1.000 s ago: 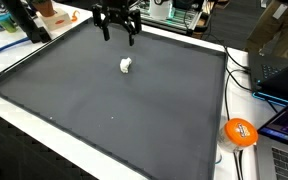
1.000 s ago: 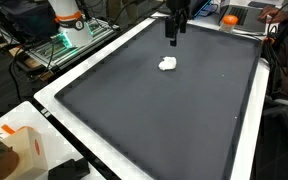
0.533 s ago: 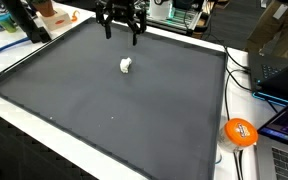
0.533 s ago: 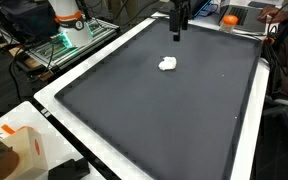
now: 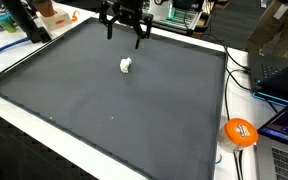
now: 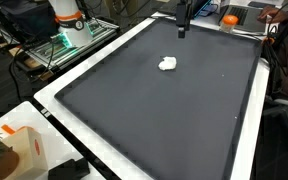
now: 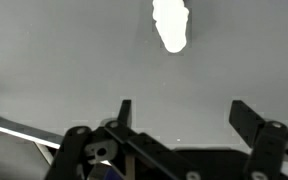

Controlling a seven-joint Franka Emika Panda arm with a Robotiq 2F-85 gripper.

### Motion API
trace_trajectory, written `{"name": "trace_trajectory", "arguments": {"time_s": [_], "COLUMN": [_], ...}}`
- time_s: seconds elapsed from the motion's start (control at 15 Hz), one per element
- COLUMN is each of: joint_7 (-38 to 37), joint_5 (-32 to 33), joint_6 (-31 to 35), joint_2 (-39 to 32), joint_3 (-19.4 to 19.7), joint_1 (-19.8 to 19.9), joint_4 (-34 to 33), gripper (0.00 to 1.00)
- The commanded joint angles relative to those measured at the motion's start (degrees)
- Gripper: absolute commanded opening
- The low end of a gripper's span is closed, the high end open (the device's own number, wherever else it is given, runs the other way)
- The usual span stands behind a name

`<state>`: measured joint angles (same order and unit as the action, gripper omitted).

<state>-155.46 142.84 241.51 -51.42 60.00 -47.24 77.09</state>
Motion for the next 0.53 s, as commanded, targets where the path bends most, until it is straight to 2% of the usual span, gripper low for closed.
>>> {"name": "trace_trajectory", "arguments": {"time_s": [0.0,0.2,0.47], "joint_7": [-2.1,-2.1,-2.1], "joint_5": [-1.0,-1.9,-5.2], "joint_6": [1.4,1.4,1.5], "joint_2": [-4.0,-6.1,-10.5], "joint_3": [3.5,5.7,11.0], "joint_1": [-3.1,-5.0,-7.6], "joint_4": [-1.7,-2.3,-4.4], "gripper": [1.0,1.0,1.0]}}
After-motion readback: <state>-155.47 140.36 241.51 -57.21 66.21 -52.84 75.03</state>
